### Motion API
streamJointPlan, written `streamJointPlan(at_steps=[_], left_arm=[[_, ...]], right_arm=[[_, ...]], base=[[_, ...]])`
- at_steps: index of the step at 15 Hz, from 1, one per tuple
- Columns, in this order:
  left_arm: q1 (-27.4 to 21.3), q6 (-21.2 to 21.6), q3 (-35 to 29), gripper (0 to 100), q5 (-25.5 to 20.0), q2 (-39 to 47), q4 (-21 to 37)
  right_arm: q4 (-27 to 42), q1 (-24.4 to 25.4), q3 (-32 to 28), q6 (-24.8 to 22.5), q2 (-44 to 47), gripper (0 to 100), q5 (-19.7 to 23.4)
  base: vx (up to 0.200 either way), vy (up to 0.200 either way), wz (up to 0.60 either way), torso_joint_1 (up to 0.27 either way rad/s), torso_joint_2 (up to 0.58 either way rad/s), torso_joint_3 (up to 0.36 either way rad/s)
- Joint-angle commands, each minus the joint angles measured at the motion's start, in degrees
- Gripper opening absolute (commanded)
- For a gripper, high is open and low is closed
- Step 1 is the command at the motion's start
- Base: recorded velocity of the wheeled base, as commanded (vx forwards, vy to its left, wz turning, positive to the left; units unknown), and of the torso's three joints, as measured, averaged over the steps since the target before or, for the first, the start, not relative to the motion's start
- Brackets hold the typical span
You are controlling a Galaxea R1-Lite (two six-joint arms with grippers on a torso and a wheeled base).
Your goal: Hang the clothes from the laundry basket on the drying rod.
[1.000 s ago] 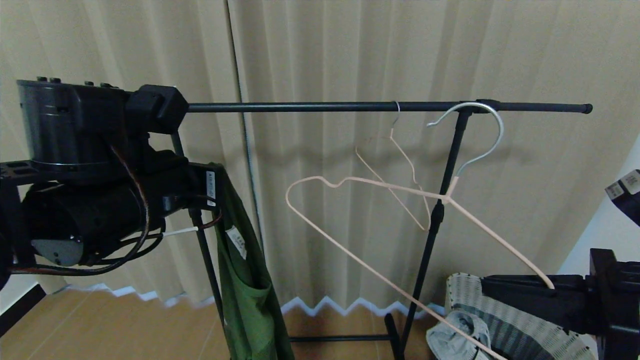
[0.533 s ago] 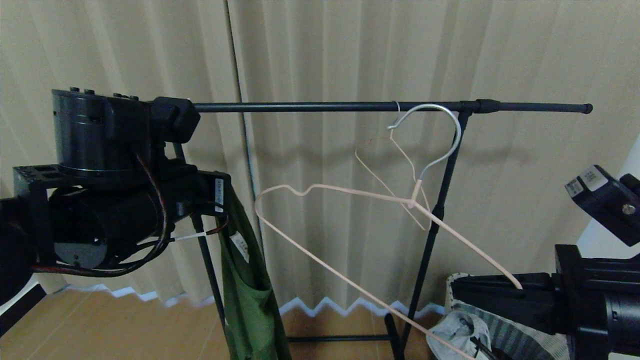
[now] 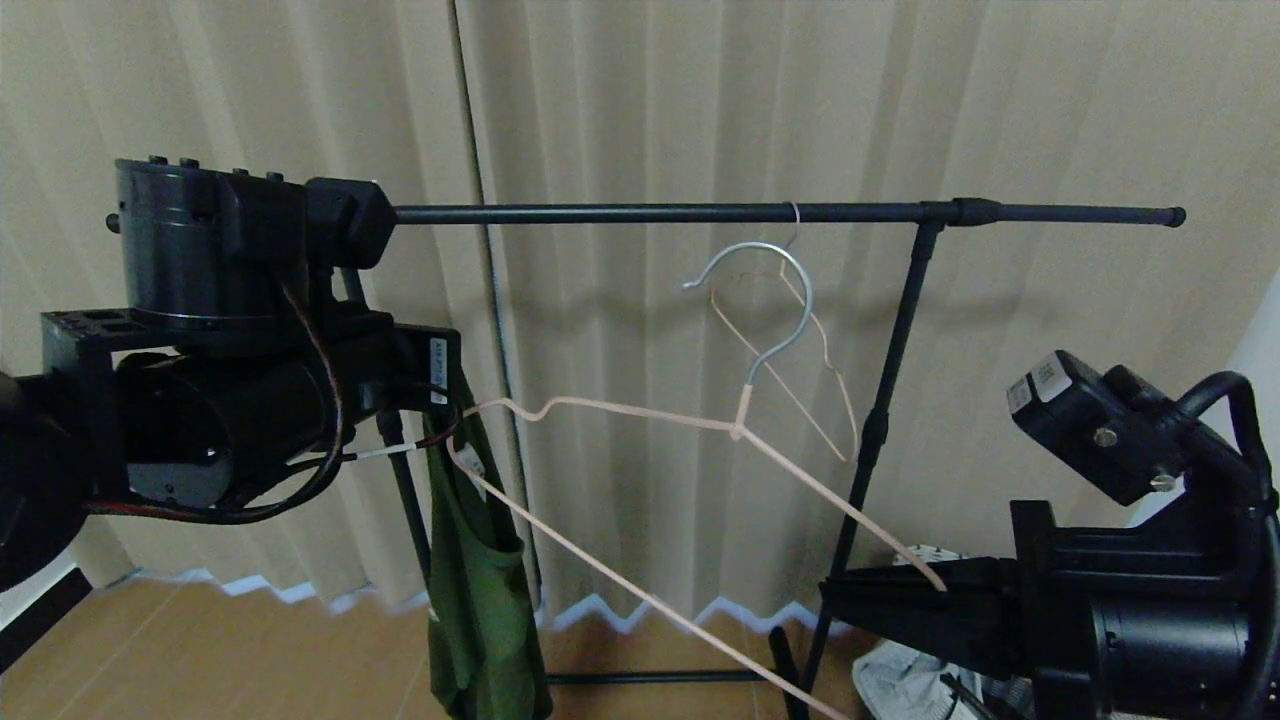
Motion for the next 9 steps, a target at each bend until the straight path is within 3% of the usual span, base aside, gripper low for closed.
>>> streamJointPlan(at_steps=[1, 9], left_arm=[[-0.04, -0.12, 0.1, 0, 0.01, 0.11, -0.05], [-0.04, -0.03, 0.54, 0, 1.24, -0.33, 0.12]], right_arm=[[-0.05, 0.01, -0.11, 0.03, 0.65, 0, 0.02], [-5.42, -0.34, -0.99, 0.21, 5.58, 0, -1.83]], base=[[0.0, 0.0, 0.0, 0.0, 0.0, 0.0], [0.0, 0.0, 0.0, 0.0, 0.0, 0.0]])
